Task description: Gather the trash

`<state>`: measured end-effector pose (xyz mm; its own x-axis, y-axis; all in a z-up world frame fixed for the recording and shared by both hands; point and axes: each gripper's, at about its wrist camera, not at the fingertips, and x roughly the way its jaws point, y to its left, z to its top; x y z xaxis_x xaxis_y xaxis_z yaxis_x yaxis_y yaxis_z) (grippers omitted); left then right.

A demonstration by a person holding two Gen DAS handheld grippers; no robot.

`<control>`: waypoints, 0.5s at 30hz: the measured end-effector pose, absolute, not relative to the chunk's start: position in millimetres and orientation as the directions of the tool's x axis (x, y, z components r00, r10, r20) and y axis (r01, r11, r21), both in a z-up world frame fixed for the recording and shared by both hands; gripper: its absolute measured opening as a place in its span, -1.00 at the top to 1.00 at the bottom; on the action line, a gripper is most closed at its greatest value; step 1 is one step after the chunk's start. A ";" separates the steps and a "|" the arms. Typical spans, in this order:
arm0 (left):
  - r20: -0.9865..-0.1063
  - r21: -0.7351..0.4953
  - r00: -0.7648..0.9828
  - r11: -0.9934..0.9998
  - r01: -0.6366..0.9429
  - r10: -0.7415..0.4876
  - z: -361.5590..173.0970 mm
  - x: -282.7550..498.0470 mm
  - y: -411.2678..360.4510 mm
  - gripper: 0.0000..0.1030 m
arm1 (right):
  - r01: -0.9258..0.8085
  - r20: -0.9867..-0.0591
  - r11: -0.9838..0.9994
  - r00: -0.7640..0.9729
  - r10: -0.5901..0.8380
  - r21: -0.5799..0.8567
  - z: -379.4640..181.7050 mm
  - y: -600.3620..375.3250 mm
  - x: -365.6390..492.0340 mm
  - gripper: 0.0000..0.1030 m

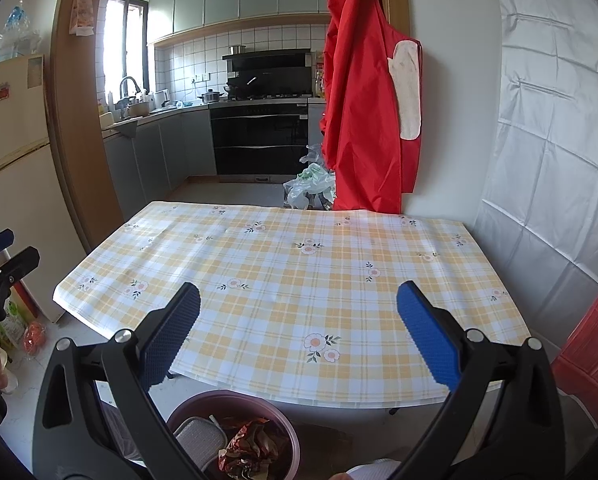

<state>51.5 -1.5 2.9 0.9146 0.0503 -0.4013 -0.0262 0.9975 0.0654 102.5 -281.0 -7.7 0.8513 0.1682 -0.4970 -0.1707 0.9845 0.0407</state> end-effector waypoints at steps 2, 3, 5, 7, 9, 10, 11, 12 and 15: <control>-0.399 0.066 0.915 0.998 -0.025 0.049 2.8 51.2 -1.3 -0.88 | -0.170 -0.497 0.985 0.851 0.168 0.041 -7.8 -281.1 102.3 -0.89; -0.399 0.067 0.916 0.997 -0.024 0.049 3.0 51.5 -1.5 -0.88 | -0.170 -0.496 0.985 0.852 0.167 0.040 -7.8 -281.2 102.3 -0.89; -0.398 0.069 0.916 0.997 -0.024 0.049 2.1 51.5 -1.6 -0.88 | -0.168 -0.497 0.985 0.852 0.165 0.039 -8.3 -282.1 101.9 -0.89; -0.398 0.068 0.916 0.997 -0.024 0.050 1.8 51.0 -1.3 -0.88 | -0.169 -0.498 0.985 0.851 0.165 0.039 -8.2 -282.4 102.1 -0.89; -0.397 0.069 0.916 0.997 -0.025 0.050 2.2 51.1 -1.9 -0.88 | -0.168 -0.501 0.985 0.850 0.164 0.037 -8.6 -282.7 102.5 -0.89; -0.396 0.069 0.917 0.997 -0.025 0.050 2.0 50.7 -1.9 -0.88 | -0.168 -0.502 0.985 0.849 0.163 0.036 -8.7 -282.7 102.7 -0.89; -0.395 0.069 0.917 0.997 -0.026 0.051 2.0 50.6 -1.9 -0.88 | -0.169 -0.503 0.985 0.849 0.164 0.036 -8.5 -282.1 102.5 -0.89; -0.394 0.069 0.918 0.997 -0.027 0.052 2.1 50.5 -2.1 -0.88 | -0.170 -0.504 0.985 0.848 0.165 0.036 -8.8 -282.7 102.5 -0.89; -0.394 0.067 0.918 0.997 -0.026 0.050 2.2 50.2 -1.9 -0.88 | -0.170 -0.506 0.985 0.847 0.164 0.035 -8.6 -281.2 102.9 -0.89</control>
